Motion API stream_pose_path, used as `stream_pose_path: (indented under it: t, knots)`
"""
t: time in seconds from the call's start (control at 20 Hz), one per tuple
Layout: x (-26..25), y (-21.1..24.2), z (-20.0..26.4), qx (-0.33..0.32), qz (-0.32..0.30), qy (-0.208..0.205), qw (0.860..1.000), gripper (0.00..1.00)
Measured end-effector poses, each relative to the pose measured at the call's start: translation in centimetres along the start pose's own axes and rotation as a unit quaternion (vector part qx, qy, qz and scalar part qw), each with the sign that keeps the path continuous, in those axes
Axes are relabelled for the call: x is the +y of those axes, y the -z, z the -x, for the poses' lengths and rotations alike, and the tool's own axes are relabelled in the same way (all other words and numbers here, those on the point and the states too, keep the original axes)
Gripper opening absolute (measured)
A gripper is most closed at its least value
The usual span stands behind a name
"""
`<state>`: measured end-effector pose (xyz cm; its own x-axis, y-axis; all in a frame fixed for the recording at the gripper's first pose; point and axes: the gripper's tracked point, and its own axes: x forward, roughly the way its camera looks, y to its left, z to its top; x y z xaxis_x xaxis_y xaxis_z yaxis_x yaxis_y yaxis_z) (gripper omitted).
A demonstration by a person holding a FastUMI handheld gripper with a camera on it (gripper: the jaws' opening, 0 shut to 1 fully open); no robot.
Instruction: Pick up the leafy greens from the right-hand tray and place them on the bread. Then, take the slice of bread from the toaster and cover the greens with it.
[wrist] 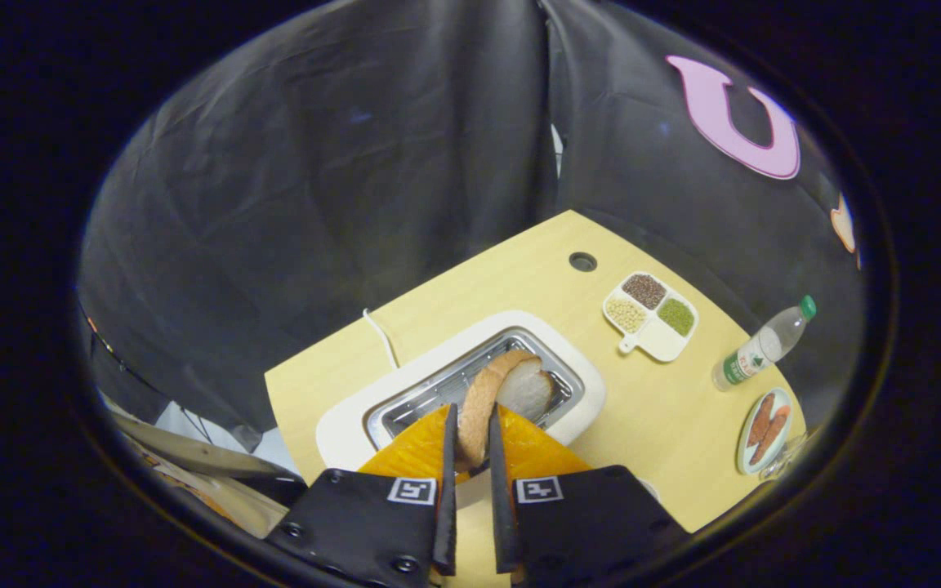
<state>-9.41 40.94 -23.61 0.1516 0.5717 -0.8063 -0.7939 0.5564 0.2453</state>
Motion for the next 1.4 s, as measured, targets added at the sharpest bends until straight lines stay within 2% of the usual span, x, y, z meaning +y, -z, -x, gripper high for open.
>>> stream_pose_path:
  t: [0.1,0.3,0.45,1.05,1.4]
  knots:
    - [-0.3,0.0,0.2,-0.002,0.0,0.002,1.0,0.34]
    - [-1.3,-0.6,0.7,-0.036,-0.042,0.008,0.998,0.16]
    - [-1.5,-0.9,2.0,-0.043,-0.071,-0.006,0.997,0.03]
    - [-4.1,-0.7,9.0,-0.126,-0.154,-0.036,0.979,0.03]
    - [-6.9,2.1,10.7,-0.138,-0.188,-0.033,0.972,0.03]
